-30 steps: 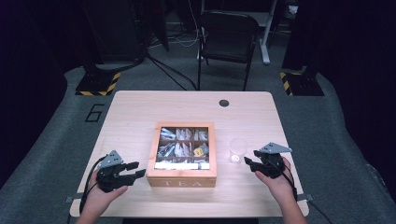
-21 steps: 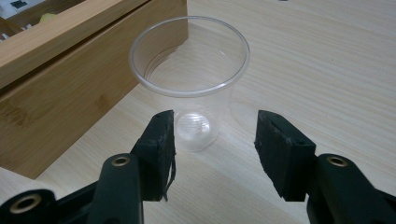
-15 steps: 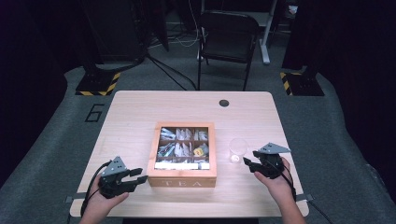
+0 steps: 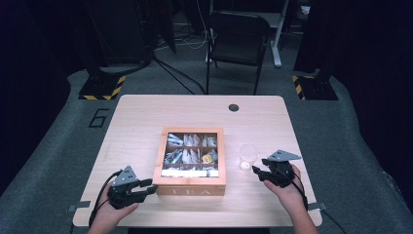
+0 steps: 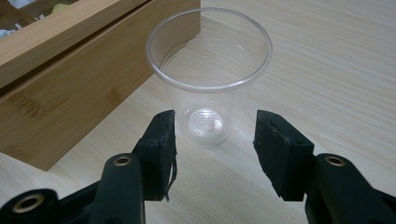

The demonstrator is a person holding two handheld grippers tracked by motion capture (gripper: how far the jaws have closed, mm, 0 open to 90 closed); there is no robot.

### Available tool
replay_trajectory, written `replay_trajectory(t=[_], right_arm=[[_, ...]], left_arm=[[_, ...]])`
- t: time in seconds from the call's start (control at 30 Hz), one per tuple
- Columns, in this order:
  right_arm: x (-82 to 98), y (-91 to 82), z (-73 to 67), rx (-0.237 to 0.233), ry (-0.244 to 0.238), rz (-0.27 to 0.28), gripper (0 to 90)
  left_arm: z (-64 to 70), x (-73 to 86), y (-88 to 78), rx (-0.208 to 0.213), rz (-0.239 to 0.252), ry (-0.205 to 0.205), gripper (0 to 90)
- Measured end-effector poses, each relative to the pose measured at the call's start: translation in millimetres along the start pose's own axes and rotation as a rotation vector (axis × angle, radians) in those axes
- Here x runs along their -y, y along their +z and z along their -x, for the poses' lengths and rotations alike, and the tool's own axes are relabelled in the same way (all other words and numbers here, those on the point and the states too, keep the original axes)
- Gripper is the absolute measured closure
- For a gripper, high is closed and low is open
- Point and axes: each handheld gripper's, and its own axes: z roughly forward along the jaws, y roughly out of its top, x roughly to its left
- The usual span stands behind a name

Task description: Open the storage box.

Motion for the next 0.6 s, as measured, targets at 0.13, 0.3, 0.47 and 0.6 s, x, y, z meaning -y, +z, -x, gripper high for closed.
replay_trajectory(t=[0.13,0.3,0.47,0.6], right_arm=[[0.3,0.7,-0.7,0.0,-0.001,-0.005,47.9],[0.0,1.1,-1.8,-0.007,-0.006,-0.003,47.7],[-1.2,1.5,-4.3,-0.014,-0.016,-0.008,47.4],[-1.7,1.3,-4.8,-0.016,-0.019,-0.002,47.3]], left_arm=[[-0.7,0.4,0.1,-0.002,0.004,0.0,64.6],[1.1,-0.7,0.0,-0.008,-0.004,-0.006,64.5],[2.2,-0.8,0.1,-0.018,-0.003,0.004,64.2],[2.2,-1.2,-0.6,-0.02,-0.008,0.012,64.2]])
